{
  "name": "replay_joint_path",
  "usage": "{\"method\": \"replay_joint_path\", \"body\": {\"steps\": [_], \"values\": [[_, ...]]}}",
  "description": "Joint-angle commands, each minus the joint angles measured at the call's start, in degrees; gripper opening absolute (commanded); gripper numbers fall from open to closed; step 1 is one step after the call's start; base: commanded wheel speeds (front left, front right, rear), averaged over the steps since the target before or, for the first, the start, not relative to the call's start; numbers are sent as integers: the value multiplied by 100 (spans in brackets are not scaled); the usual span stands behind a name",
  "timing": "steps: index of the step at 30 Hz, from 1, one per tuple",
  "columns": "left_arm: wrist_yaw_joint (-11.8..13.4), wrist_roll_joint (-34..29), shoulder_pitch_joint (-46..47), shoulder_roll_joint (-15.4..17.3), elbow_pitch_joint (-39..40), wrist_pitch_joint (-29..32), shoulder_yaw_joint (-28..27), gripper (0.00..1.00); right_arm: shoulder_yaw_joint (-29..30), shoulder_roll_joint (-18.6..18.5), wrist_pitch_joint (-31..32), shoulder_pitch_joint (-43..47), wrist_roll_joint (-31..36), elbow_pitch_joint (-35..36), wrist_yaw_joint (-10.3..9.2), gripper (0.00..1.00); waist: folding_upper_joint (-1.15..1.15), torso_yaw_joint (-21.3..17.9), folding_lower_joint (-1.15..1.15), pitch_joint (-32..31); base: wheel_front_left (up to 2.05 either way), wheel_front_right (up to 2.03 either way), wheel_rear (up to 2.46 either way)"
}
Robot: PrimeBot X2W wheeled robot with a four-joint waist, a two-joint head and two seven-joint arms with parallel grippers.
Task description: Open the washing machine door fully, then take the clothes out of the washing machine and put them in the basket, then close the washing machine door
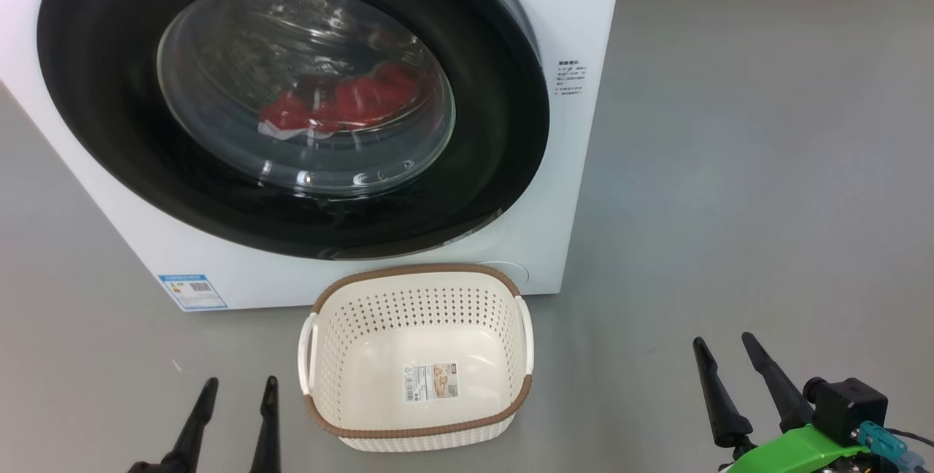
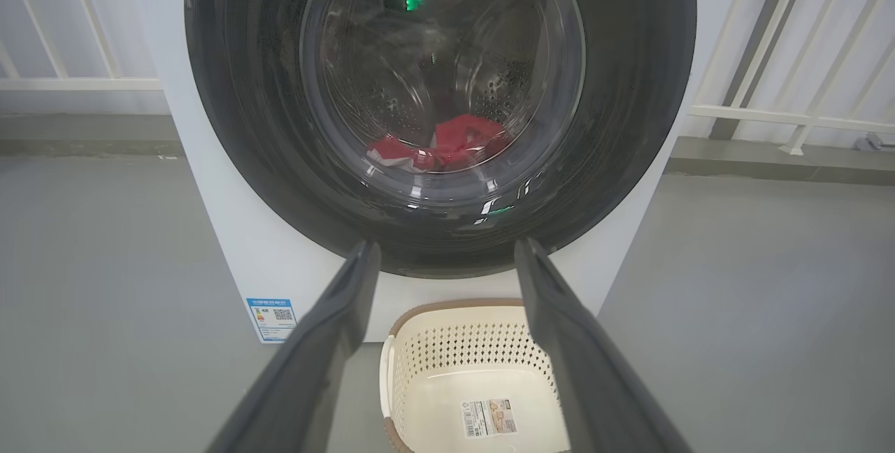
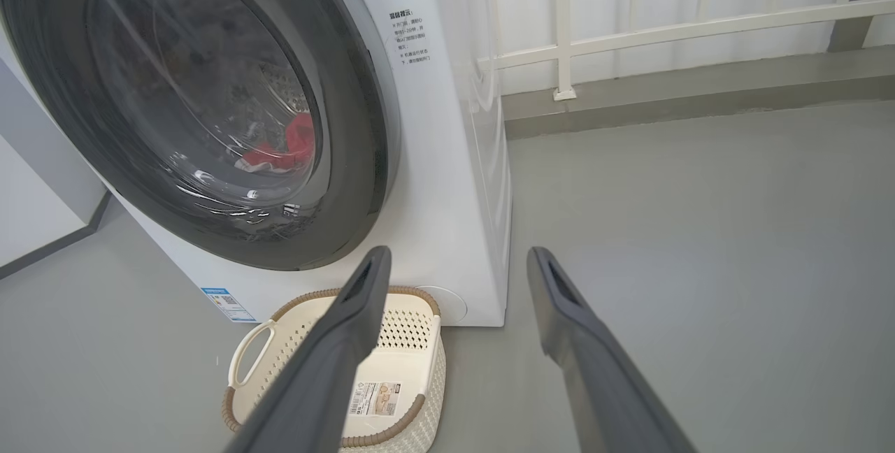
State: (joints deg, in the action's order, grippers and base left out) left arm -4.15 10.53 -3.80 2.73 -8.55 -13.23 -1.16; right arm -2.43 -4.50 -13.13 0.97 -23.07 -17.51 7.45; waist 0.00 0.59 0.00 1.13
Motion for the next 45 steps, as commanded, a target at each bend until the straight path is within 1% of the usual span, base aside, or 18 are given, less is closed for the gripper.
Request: {"method": "replay_joint_path", "body": {"steps": [1,7,19,24,25,26,27,33,38,45], "values": [[-47,-159,46,29,130,-92,-216,100,-124,-86,-103,-69,196,120,3,100,0,-10,0,1,0,0,0],[-100,-378,28,23,66,-177,-274,100,-78,-54,-186,-49,454,139,3,100,0,-28,0,5,0,0,0],[-222,-108,11,16,-7,-177,-264,100,-38,26,-186,-15,429,193,3,100,0,-80,0,-8,0,0,0],[-242,-84,39,16,-13,-177,-251,100,3,62,-186,-49,251,265,3,100,0,-68,0,22,0,0,0],[-247,-79,45,16,-15,-177,-250,100,-3,71,-186,-69,175,279,3,52,0,-66,0,29,0,0,0],[-252,-73,52,16,-17,-177,-250,100,-12,77,-186,-101,121,292,3,15,0,-65,0,38,0,0,0],[-256,-67,58,15,-19,-177,-246,100,-36,81,-186,-143,57,310,3,0,0,-64,0,49,0,0,0],[-275,-25,127,15,-11,-177,-202,100,-67,101,-186,-583,-488,410,3,0,0,-38,0,137,0,0,0],[-289,18,239,15,2,-177,-138,100,-67,96,-186,-1151,-1229,436,3,0,0,44,0,271,0,0,0],[-306,76,454,15,-13,-177,-15,100,-256,-230,-186,-2207,-1938,324,3,0,0,276,0,495,0,0,0]]}}
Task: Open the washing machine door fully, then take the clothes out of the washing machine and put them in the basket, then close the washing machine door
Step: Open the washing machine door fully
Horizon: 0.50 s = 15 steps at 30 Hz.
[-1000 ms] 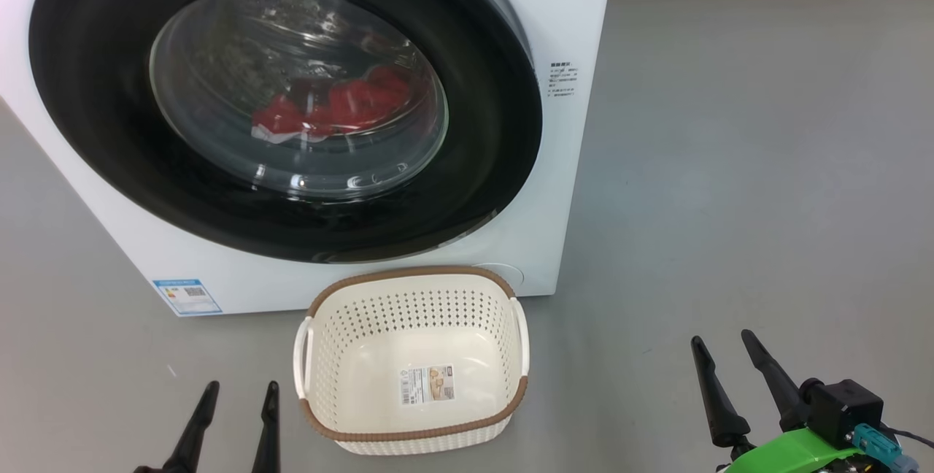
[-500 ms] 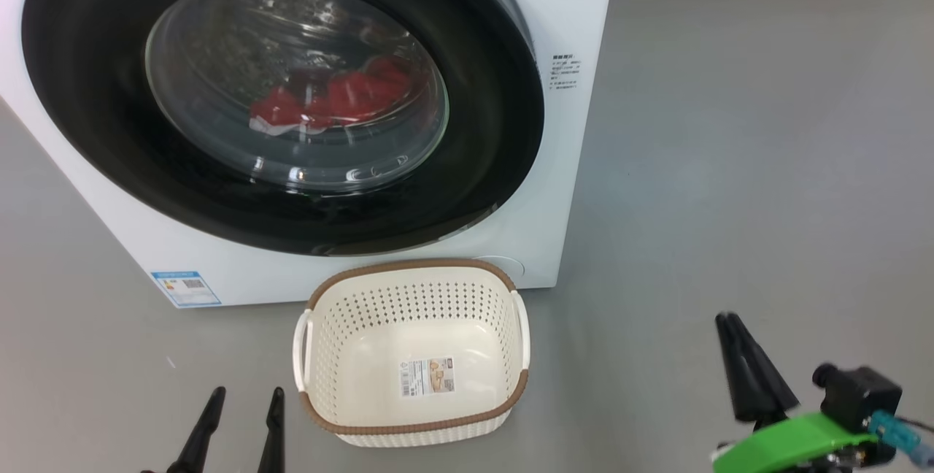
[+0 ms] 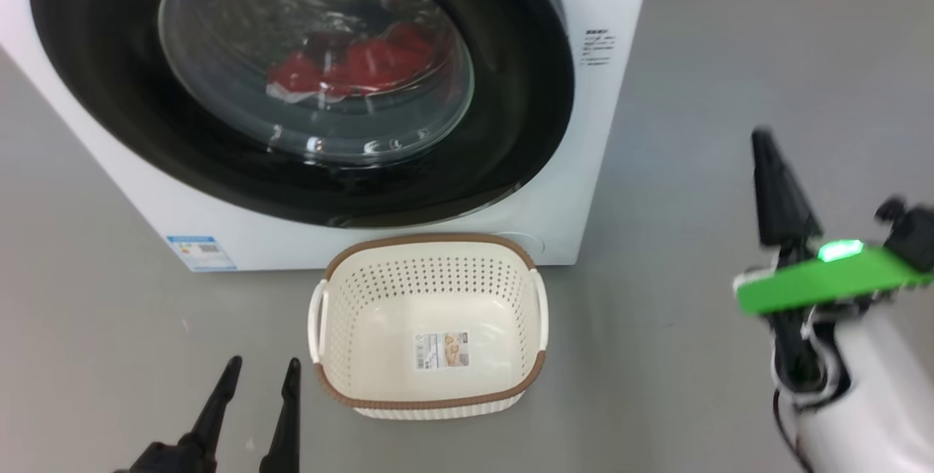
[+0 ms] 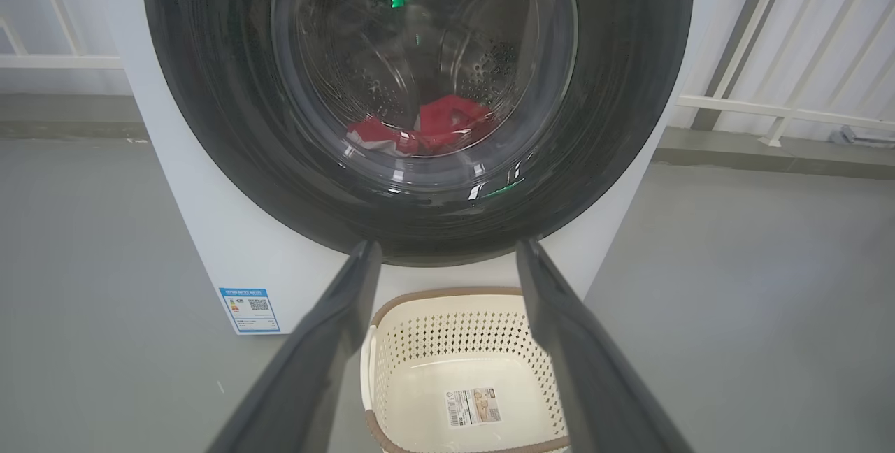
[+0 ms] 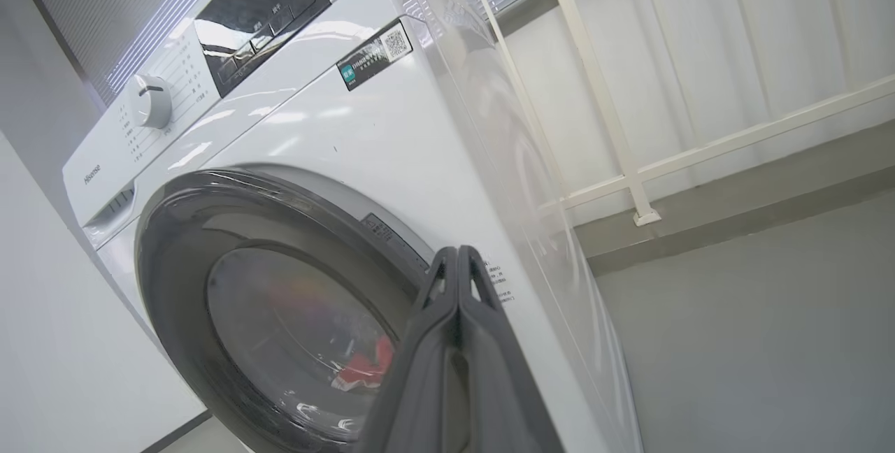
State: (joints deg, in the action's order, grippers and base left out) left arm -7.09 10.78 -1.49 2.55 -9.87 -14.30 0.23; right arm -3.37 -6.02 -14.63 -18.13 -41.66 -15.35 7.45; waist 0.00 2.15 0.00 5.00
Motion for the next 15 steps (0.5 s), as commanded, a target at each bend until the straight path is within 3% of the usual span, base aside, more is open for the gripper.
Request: {"method": "replay_joint_path", "body": {"steps": [1,6,15], "values": [[-13,61,253,33,114,-70,-139,100,-192,-123,-37,-447,-184,72,3,0,0,162,0,141,0,0,0],[-19,119,367,33,99,-70,-84,100,-368,-358,-37,-1009,-660,-123,3,0,0,340,0,281,0,0,0],[-30,233,664,33,33,-70,99,100,-1116,-1049,207,-2313,-2339,-692,3,0,0,691,0,627,0,0,0]]}}
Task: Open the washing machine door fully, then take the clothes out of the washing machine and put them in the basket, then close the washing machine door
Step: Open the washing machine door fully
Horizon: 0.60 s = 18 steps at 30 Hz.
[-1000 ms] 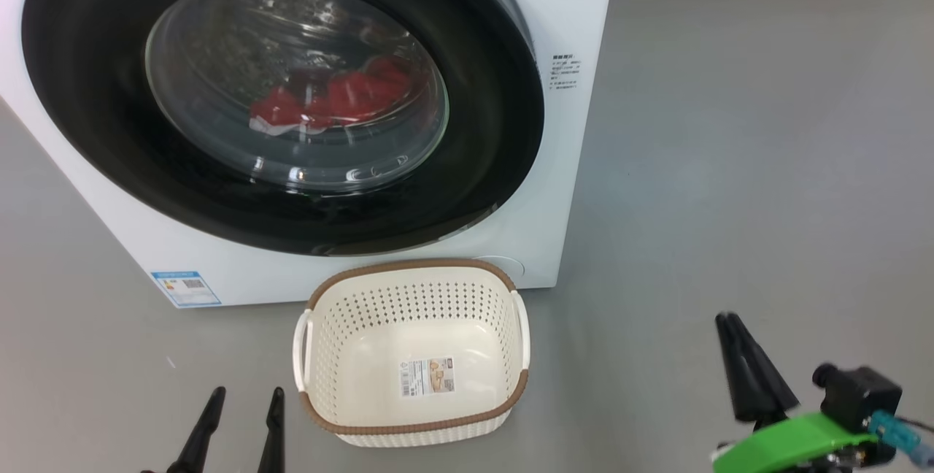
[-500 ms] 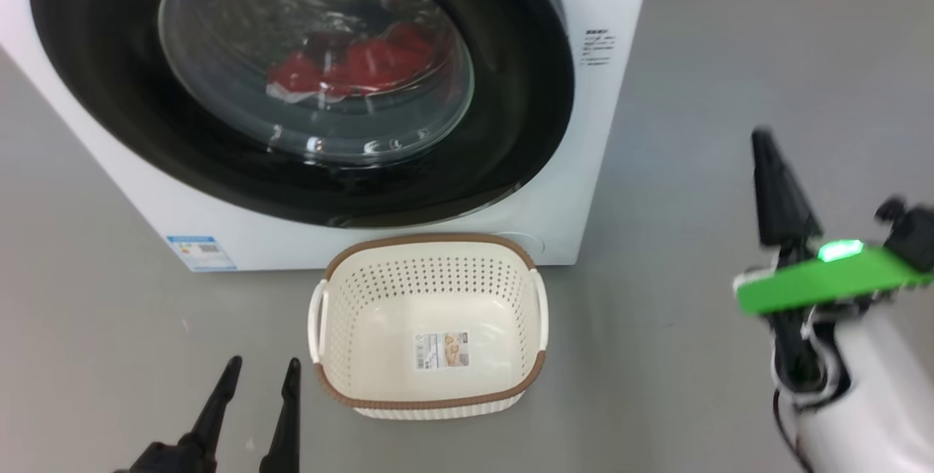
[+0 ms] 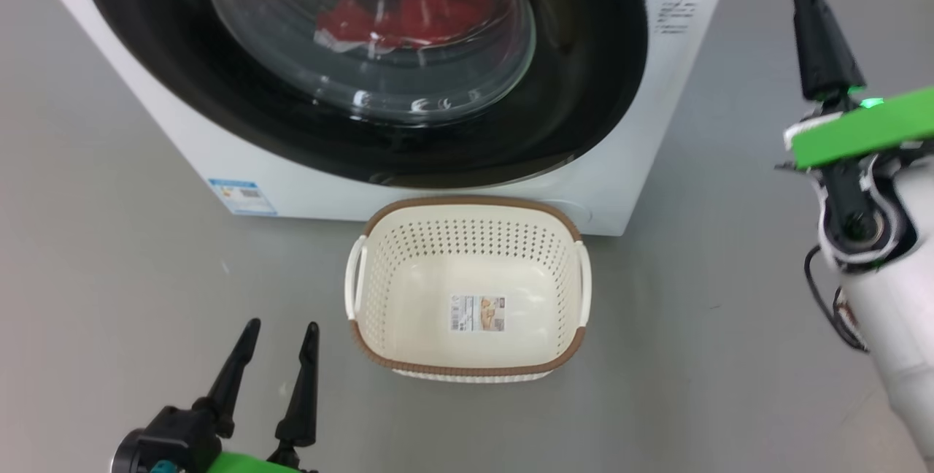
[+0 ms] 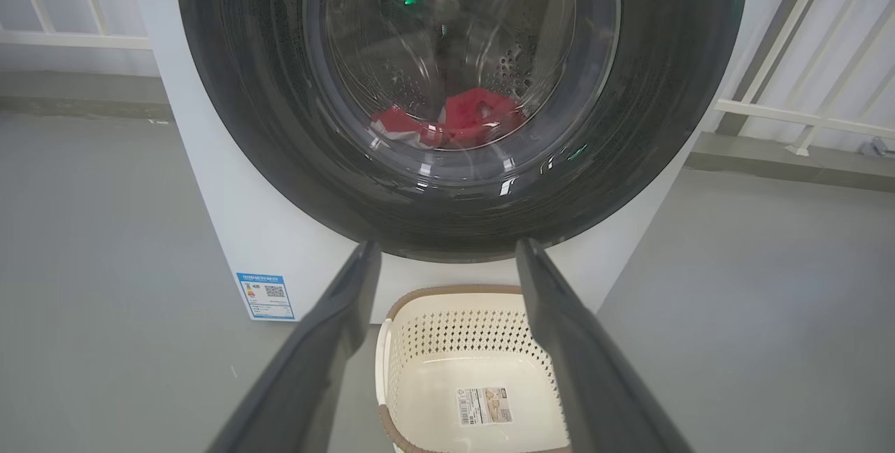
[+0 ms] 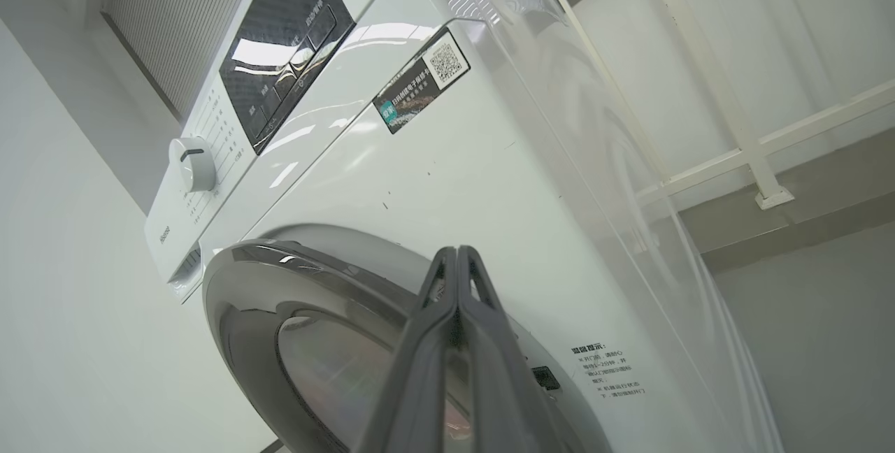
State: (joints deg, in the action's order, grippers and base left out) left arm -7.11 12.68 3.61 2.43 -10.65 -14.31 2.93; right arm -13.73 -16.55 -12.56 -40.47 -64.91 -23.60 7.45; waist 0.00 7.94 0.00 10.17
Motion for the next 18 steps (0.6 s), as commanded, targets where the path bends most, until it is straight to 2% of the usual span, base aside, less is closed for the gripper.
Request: {"method": "replay_joint_path", "body": {"steps": [1,7,12,18], "values": [[-29,55,181,45,106,-69,-158,100,-118,-28,67,-180,-183,86,3,0,0,138,0,138,0,0,0],[-32,107,322,45,78,-69,-67,100,-322,-247,762,-702,-1139,-196,3,0,0,282,0,293,0,0,0],[-34,144,396,45,51,-69,15,100,-420,-404,1581,-1040,-1840,-374,3,0,0,389,0,413,0,0,0],[-36,162,476,45,18,-69,119,100,-297,-516,2462,-1374,-2553,-591,3,0,0,486,0,566,0,0,0]]}}
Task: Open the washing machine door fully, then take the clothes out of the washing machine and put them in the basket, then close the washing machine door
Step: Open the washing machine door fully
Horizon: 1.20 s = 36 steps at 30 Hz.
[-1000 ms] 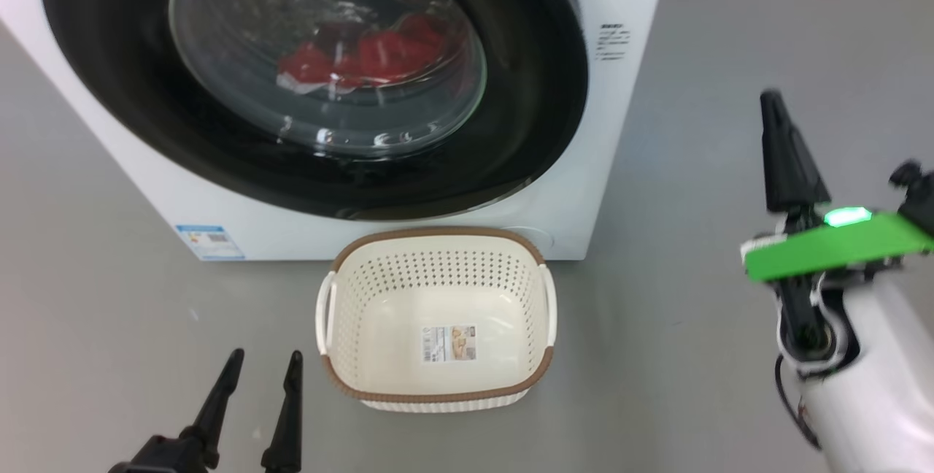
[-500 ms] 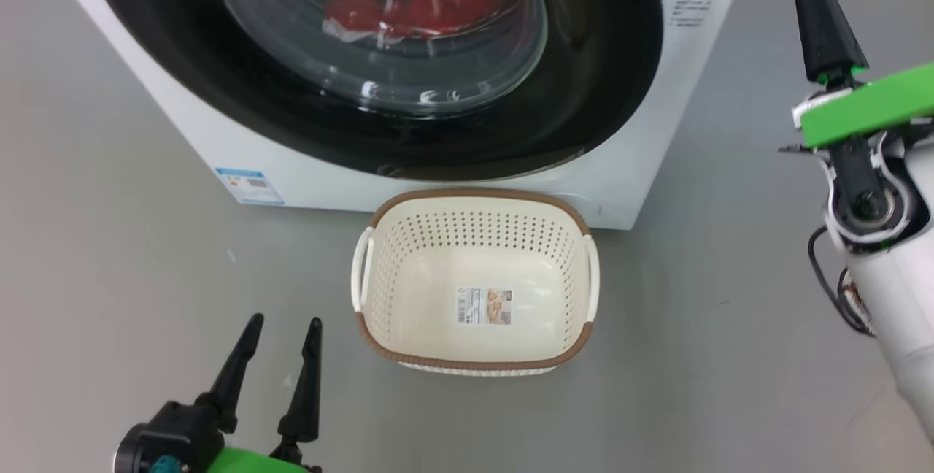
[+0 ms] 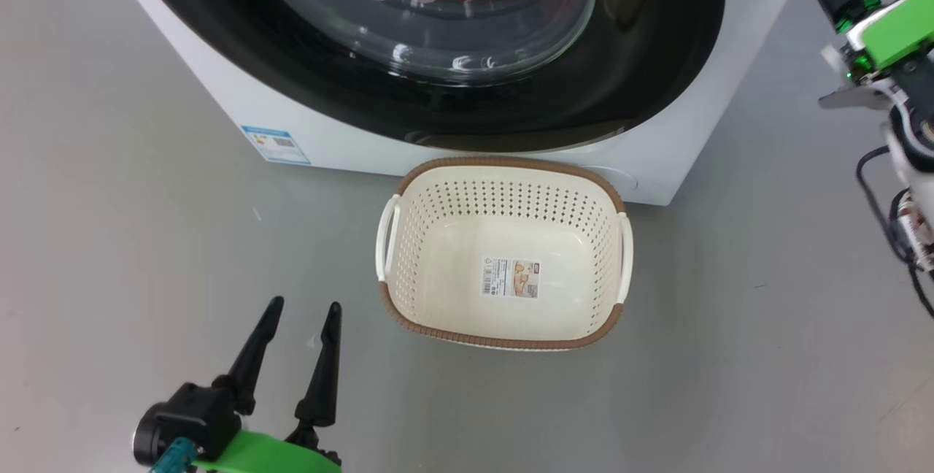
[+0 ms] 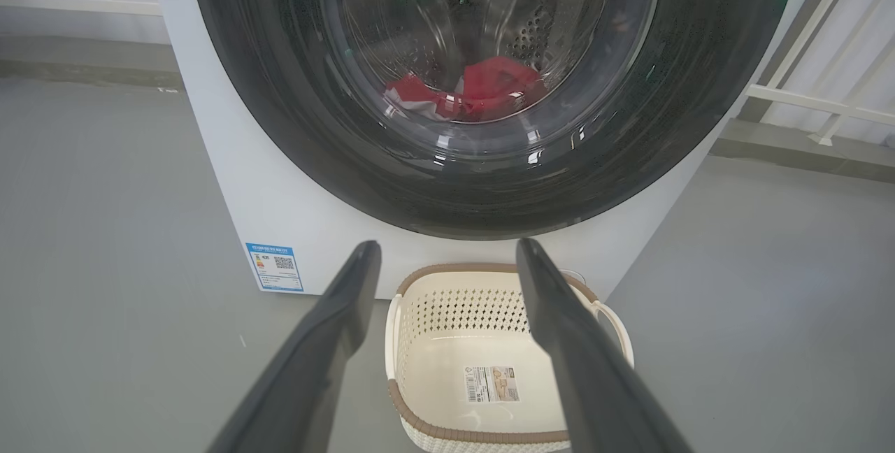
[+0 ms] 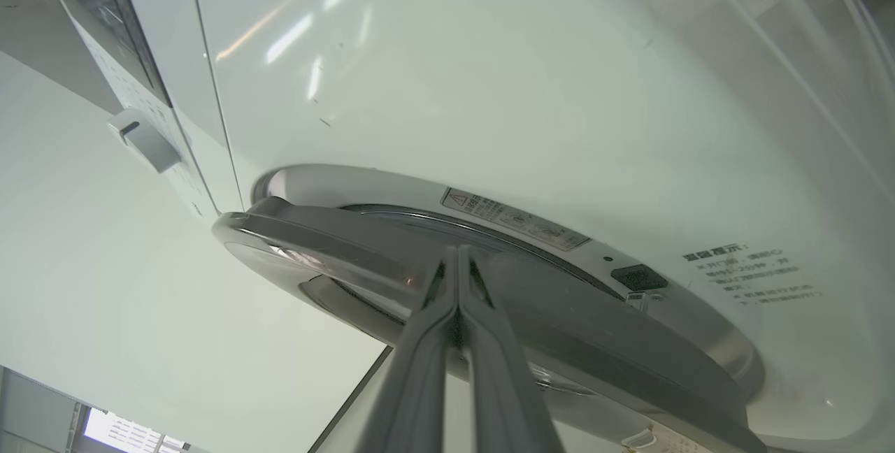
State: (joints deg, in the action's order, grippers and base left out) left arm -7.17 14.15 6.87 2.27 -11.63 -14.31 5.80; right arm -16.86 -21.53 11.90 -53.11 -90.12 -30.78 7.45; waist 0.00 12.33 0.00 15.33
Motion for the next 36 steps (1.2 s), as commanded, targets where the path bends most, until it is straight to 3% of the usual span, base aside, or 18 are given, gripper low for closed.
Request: {"method": "replay_joint_path", "body": {"steps": [1,14,26,36], "values": [[-30,18,163,61,114,-69,-153,100,35,-33,147,-161,-117,71,3,0,0,63,0,73,0,0,0],[-31,67,293,61,108,-69,18,100,102,-77,1670,-989,-777,-938,3,0,0,220,0,360,0,0,0],[-31,165,441,61,107,-69,109,100,-46,-7,2217,-1581,-776,-1441,3,0,0,319,0,586,0,0,0],[-32,196,440,61,96,-69,104,100,-169,89,2664,-1415,-806,-1477,3,0,0,294,0,507,0,0,0]]}}
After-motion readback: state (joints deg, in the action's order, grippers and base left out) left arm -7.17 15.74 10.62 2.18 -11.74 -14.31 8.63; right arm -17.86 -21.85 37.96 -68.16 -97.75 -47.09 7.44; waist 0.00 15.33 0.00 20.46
